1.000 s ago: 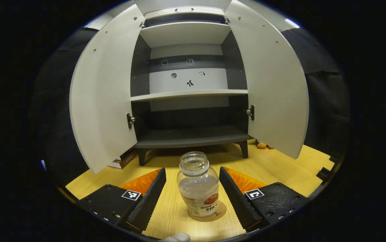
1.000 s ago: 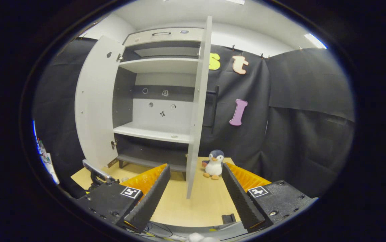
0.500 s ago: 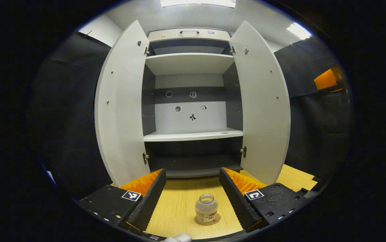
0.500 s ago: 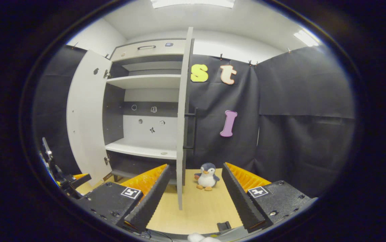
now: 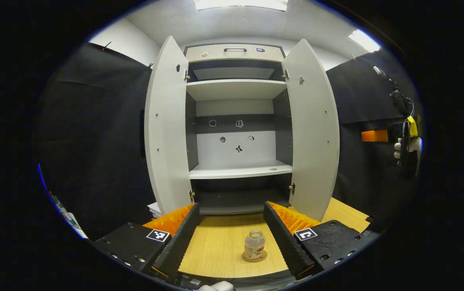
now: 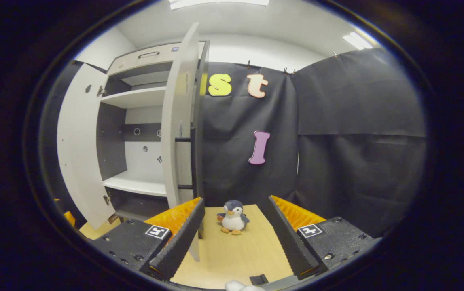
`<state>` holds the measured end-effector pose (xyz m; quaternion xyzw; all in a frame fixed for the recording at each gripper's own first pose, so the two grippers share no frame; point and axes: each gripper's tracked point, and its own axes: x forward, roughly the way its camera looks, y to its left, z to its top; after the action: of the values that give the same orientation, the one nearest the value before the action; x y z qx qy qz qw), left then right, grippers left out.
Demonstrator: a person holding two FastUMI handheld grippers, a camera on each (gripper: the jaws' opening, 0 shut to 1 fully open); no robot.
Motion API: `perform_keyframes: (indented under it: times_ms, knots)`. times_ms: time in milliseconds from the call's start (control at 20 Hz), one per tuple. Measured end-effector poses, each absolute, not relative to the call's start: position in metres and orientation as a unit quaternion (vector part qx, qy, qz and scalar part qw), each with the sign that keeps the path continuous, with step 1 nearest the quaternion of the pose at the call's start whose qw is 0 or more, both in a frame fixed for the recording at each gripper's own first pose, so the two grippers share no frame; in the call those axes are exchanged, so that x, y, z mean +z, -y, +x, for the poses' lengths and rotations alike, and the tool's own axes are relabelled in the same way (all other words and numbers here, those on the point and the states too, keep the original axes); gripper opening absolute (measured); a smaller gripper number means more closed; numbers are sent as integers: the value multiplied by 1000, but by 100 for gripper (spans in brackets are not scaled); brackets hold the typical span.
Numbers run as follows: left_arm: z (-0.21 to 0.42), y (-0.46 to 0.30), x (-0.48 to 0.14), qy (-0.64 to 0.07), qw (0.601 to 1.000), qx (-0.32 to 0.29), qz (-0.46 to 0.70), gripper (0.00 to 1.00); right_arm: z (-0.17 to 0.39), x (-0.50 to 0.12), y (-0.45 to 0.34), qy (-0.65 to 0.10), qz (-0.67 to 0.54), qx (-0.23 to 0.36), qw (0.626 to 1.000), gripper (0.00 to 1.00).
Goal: Grasp the bottle in the cabinet with the left hand and place it on the coaster, then close the right door with the right hand and the left door with the left hand.
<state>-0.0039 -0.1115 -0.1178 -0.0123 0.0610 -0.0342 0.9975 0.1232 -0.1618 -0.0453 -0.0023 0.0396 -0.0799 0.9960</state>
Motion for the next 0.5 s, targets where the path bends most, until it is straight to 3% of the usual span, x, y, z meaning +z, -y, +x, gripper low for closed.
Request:
perform_keyframes:
  times_ms: [500]
  knots:
    - [-16, 108, -100, -72, 997, -18, 0, 96, 196, -12, 154, -16, -11, -45, 999, 98]
